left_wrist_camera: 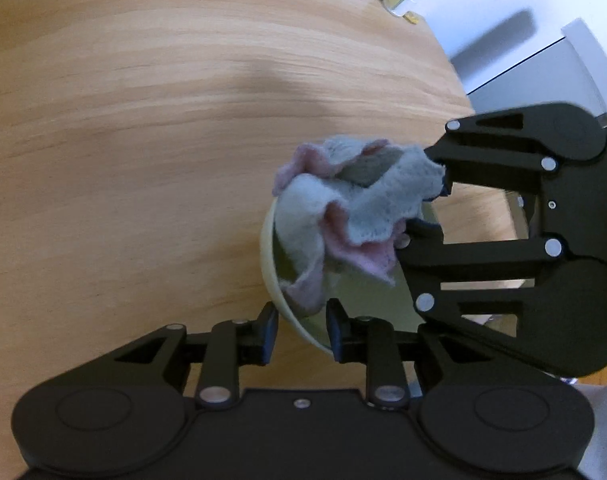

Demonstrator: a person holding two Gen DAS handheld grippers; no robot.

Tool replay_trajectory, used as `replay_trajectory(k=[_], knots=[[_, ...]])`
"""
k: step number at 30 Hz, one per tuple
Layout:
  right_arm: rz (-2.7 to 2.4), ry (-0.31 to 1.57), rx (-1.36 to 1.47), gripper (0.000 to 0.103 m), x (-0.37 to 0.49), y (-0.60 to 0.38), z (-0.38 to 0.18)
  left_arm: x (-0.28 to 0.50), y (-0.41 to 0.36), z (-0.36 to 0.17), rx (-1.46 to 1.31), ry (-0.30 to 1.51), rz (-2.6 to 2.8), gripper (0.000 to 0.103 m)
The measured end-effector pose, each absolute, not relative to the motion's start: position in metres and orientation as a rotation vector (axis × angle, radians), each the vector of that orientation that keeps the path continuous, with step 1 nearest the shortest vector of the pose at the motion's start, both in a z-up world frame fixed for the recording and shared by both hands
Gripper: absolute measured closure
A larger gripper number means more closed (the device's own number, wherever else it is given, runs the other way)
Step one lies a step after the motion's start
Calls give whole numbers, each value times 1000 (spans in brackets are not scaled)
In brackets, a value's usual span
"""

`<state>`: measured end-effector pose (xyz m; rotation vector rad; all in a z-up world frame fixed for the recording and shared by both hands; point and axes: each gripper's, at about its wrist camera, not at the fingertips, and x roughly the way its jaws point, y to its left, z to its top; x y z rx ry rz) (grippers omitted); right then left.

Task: Clean bowl
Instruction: 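Rub the cloth around the bowl interior with the right gripper while the left holds the rim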

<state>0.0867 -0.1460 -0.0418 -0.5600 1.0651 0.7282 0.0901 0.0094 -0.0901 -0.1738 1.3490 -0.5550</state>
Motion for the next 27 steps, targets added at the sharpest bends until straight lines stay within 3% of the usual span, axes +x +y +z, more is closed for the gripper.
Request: replay_trajectory(k=[10,27], knots=[[769,1103,-541,83,77,-150,-34,85,11,-90,-161,1314,-564,81],[824,1330,-597,85,82,-169,-30,86,14,-85,-157,1292,-563,79]])
